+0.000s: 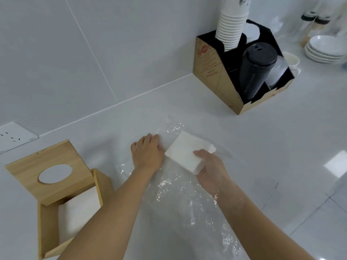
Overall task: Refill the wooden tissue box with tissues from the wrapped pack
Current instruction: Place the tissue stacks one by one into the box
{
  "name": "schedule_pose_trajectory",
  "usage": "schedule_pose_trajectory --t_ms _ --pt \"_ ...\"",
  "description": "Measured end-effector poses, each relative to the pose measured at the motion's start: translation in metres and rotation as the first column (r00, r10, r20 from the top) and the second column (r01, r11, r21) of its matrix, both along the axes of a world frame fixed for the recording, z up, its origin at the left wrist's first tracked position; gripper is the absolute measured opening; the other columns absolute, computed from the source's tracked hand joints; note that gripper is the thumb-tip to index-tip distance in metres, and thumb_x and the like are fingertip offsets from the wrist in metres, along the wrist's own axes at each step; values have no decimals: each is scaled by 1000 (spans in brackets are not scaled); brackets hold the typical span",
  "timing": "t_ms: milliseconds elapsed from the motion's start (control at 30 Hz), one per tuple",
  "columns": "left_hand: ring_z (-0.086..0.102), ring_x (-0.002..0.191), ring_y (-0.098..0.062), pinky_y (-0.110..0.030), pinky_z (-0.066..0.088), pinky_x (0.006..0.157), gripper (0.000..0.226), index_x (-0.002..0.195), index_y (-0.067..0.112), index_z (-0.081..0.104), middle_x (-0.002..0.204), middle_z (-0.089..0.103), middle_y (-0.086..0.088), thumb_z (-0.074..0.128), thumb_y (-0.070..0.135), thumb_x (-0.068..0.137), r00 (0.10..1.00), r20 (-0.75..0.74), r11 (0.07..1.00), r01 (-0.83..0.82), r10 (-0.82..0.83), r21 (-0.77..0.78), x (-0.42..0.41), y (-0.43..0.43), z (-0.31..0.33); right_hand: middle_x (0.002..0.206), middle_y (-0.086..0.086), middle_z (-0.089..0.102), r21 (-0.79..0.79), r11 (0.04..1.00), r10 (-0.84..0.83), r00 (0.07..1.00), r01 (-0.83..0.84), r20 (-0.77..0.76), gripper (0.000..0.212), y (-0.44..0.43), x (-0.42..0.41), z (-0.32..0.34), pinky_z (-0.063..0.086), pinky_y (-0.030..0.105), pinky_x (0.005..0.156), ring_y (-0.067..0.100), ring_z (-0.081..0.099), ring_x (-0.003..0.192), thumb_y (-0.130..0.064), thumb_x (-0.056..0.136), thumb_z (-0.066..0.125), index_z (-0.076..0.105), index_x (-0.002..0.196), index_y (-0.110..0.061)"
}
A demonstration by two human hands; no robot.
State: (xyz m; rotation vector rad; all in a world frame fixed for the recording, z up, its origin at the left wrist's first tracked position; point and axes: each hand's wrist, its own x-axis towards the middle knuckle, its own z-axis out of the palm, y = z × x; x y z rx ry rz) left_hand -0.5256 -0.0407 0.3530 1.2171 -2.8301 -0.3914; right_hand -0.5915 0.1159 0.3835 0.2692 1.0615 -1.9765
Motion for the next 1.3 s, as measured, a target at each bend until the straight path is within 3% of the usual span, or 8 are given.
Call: schedule_pose_trajectory --t_ms 233,300,433,533,733,900,1100,1300 --pt "25 138 -24 -43 10 112 41 137 18 40 147 34 -7 37 18 95 995 89 994 -32 41 -105 -6 5 -3 100 13 67 64 996 -63 998 62 18 33 53 -3 3 58 35 67 24 69 79 5 86 48 56 116 -6" --pt "31 137 -30 -41 18 111 41 133 7 46 146 38 -15 46 10 92 991 -135 995 -10 -3 -99 -13 16 7 98 14 66 77 994 -80 997 79 7 31 65 -3 4 54 46 82 28 65 84 7 86 47 59 111 -7" --pt "45 130 -16 -25 34 102 43 138 20 47 141 50 3 44 28 96 817 -459 826 500 -349 260 -31 63 27 93 14 66 130 989 -78 997 76 14 27 78 -9 7 46 54 91 32 61 89 5 85 47 60 104 -8" --pt "24 143 -13 -32 16 118 50 149 26 26 155 29 4 31 40 101 874 -236 786 486 -426 381 -41 73 13 96 15 64 131 989 -78 997 75 21 31 81 -12 10 52 44 77 31 62 87 5 85 48 57 113 -5" --pt "-9 147 -14 -39 -6 119 58 151 31 -1 160 -9 7 12 50 99 896 172 909 383 -409 165 -32 51 -11 102 13 64 116 989 -95 994 88 61 34 94 -11 11 56 29 54 26 63 86 5 86 49 53 118 -5" --pt "-11 147 -15 -40 -7 119 61 151 32 -4 159 -12 7 11 55 97 927 203 949 308 -316 70 -31 42 -16 103 15 65 134 981 -146 988 138 55 30 107 -12 9 54 37 71 28 63 90 4 85 52 56 112 -6" --pt "-9 147 -18 -40 -5 119 61 151 30 -3 160 -8 5 12 54 97 948 181 965 256 -261 50 -35 44 -18 109 15 64 111 952 -288 958 286 3 37 122 -23 16 56 34 66 28 63 90 4 84 52 54 119 -7" --pt "-6 147 -25 -41 -4 119 61 152 23 0 161 -4 -3 11 50 99 964 174 980 200 -201 22 -41 55 -16 111 8 61 110 778 -618 785 618 -45 29 131 -37 24 52 41 89 28 61 102 2 86 53 54 107 -18"
